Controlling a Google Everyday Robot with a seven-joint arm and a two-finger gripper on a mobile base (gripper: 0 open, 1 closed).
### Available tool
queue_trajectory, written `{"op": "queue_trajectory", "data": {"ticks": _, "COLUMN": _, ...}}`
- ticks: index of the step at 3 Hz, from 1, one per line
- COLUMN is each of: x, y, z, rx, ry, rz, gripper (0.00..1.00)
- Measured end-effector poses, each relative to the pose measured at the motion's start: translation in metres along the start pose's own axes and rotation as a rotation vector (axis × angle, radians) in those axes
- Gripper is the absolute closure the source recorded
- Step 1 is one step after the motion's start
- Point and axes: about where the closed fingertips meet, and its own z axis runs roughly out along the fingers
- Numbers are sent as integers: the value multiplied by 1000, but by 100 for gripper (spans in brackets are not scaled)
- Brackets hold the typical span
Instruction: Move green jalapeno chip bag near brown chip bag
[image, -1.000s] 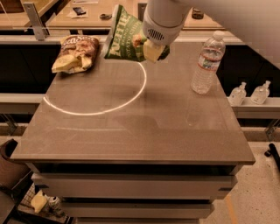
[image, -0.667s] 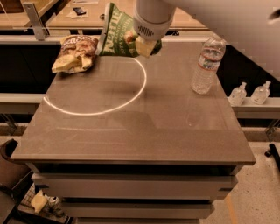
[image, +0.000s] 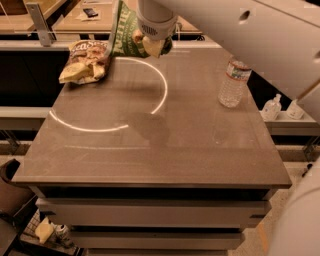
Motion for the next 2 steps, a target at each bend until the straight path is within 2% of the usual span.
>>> {"op": "queue_trajectory", "data": {"ticks": 2, "x": -36, "y": -11, "z": 41, "rx": 18, "ry": -16, "rz": 56, "gripper": 100}}
